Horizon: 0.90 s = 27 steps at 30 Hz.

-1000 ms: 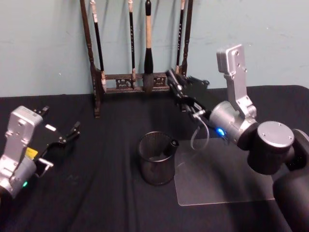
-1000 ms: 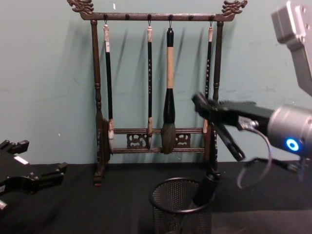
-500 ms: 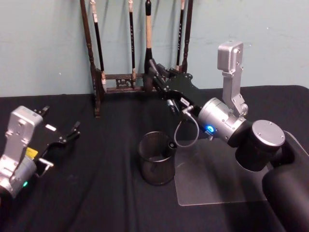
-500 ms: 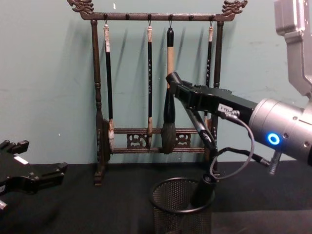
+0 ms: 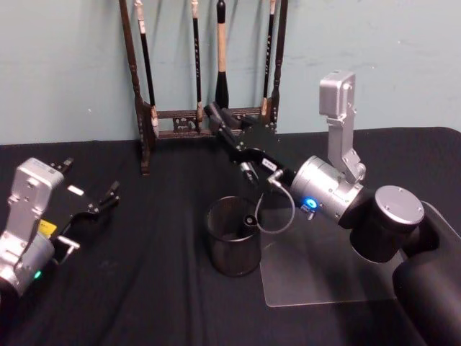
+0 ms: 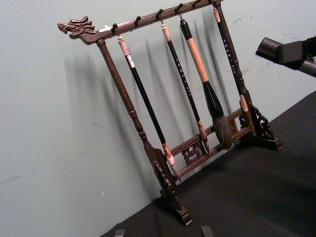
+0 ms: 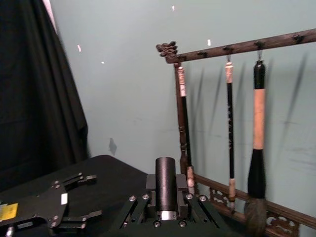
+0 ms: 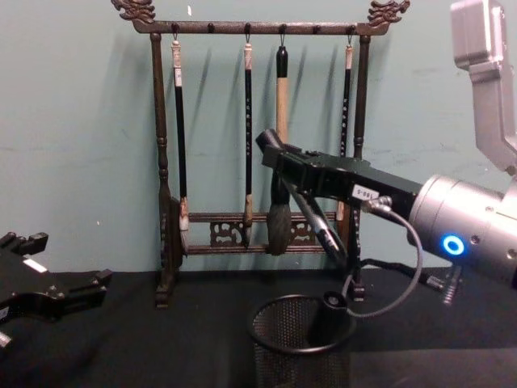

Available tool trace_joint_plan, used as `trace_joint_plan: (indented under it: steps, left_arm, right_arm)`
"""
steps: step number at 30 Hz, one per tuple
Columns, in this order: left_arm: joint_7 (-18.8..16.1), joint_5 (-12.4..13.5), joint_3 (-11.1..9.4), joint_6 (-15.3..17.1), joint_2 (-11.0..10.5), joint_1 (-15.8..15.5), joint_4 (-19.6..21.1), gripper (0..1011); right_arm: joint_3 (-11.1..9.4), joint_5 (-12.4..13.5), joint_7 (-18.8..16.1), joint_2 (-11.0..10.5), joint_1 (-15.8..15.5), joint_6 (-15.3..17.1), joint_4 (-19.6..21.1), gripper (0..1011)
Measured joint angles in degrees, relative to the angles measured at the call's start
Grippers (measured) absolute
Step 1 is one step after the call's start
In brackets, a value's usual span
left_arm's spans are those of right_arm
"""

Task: Pick up the water-based marker from the table and place it into the pen holder.

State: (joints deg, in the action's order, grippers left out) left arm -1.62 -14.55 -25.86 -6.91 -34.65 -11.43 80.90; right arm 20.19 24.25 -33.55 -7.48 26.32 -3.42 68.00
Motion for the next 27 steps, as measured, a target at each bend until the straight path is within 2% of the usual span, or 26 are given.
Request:
trace_joint_plan:
  steps: [16, 27]
  left_arm:
    - [0.00, 0.00, 0.00, 0.00, 0.00, 0.00, 0.00, 1001]
    - [0.00, 0.00, 0.00, 0.00, 0.00, 0.00, 0.00, 1001]
  right_arm:
    - [2.94, 2.23, -0.99, -0.86, 0.17, 1.13, -0.28, 235]
    - [4.79, 3.55, -0.62, -2.75, -0.25, 3.96, 2.30, 235]
